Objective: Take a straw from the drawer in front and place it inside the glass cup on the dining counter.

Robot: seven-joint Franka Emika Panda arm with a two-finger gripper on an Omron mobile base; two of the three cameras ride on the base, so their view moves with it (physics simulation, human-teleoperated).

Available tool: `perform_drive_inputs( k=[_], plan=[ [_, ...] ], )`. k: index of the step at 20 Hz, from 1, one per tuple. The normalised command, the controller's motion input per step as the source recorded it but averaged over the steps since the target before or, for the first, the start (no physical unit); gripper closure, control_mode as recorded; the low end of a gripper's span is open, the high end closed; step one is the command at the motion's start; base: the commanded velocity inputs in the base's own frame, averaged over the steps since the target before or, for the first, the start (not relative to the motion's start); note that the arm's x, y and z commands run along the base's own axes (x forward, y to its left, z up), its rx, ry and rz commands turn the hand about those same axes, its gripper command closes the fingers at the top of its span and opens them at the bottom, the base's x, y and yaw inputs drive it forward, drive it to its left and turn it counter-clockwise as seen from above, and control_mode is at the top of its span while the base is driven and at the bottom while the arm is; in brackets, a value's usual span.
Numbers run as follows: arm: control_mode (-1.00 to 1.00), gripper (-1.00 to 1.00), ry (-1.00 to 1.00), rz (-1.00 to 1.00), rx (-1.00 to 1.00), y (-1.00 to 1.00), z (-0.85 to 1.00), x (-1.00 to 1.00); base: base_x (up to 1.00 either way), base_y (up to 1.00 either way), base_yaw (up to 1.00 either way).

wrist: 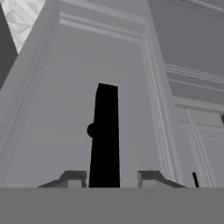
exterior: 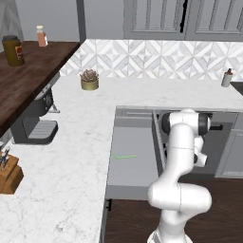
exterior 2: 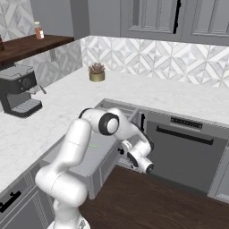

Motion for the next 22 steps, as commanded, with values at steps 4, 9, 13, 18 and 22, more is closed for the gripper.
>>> perform_drive_inputs(
  k=[4,9,13,18,22],
  plan=[
    [-1.0,-1.0,0.06,0.0,-0.05,-0.79,0.23,0.0,0.0,0.0,0.0],
    [-1.0,-1.0,0.05,0.0,-0.09,-0.54,0.49,-0.13,0.0,0.0,0.0],
    [-1.0,-1.0,0.0,0.0,-0.09,0.01,1.0,-0.54,0.0,0.0,0.0],
    [-1.0,-1.0,0.01,0.02,-0.12,0.38,1.0,-0.53,0.0,0.0,0.0],
    [-1.0,-1.0,0.03,0.06,-0.15,0.64,1.0,-0.35,0.0,0.0,0.0]
  ],
)
